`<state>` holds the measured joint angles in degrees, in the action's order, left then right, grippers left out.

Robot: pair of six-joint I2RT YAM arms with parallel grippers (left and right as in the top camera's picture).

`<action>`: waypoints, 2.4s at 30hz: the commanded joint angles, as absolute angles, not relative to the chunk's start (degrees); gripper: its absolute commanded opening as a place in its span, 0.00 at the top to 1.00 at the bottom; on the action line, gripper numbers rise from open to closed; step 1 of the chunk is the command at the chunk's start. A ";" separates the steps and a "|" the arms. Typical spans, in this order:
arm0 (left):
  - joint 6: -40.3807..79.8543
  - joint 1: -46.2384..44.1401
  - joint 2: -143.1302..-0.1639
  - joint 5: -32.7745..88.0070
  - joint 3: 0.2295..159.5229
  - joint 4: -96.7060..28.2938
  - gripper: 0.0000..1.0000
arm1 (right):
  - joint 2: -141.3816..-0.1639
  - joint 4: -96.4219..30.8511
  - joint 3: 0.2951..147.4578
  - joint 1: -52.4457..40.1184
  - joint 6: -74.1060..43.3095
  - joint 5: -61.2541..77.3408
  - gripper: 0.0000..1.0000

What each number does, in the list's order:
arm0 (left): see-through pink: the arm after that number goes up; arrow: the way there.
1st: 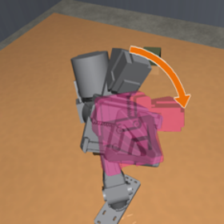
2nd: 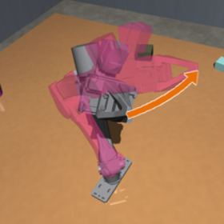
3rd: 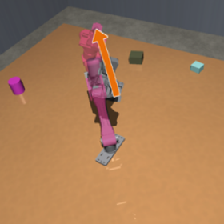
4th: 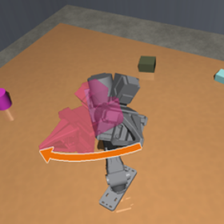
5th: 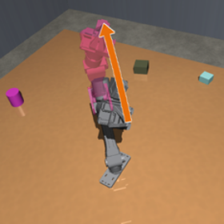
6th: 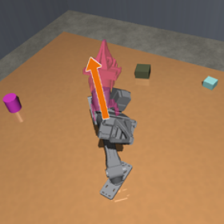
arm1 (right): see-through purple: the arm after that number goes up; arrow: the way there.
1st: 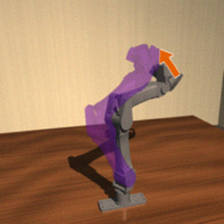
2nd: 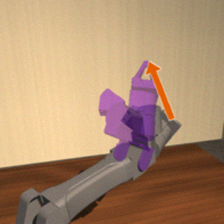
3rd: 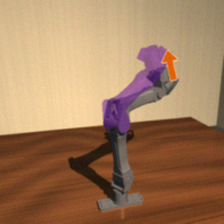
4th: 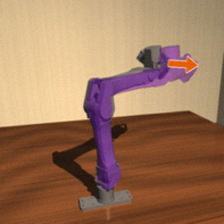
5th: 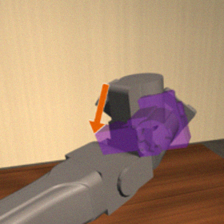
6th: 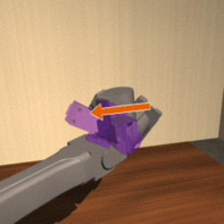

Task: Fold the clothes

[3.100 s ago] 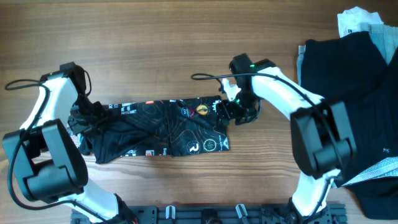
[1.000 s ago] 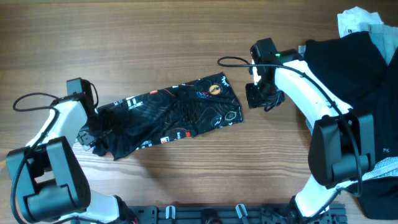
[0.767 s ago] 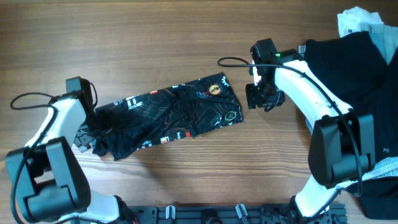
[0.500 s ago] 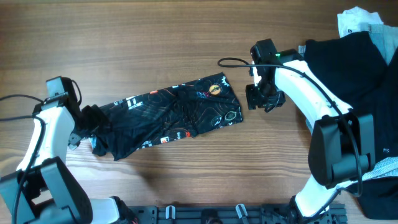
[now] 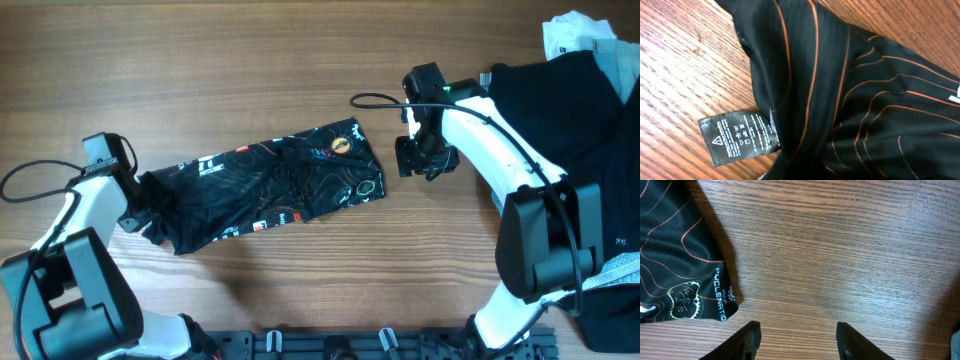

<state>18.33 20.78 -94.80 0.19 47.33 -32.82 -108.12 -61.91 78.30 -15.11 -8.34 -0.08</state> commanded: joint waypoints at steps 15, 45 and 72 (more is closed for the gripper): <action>17.37 23.55 -97.91 5.02 80.60 -68.95 0.96 | -107.13 -62.89 78.48 -9.02 -8.97 -0.16 0.46; 32.69 -21.12 -103.22 11.57 80.58 -56.64 0.93 | -107.13 -64.16 78.48 -8.93 -7.49 0.05 0.45; 21.15 2.37 -112.18 11.88 80.58 -49.84 0.42 | -113.43 -37.28 78.26 -35.62 -14.13 24.21 0.48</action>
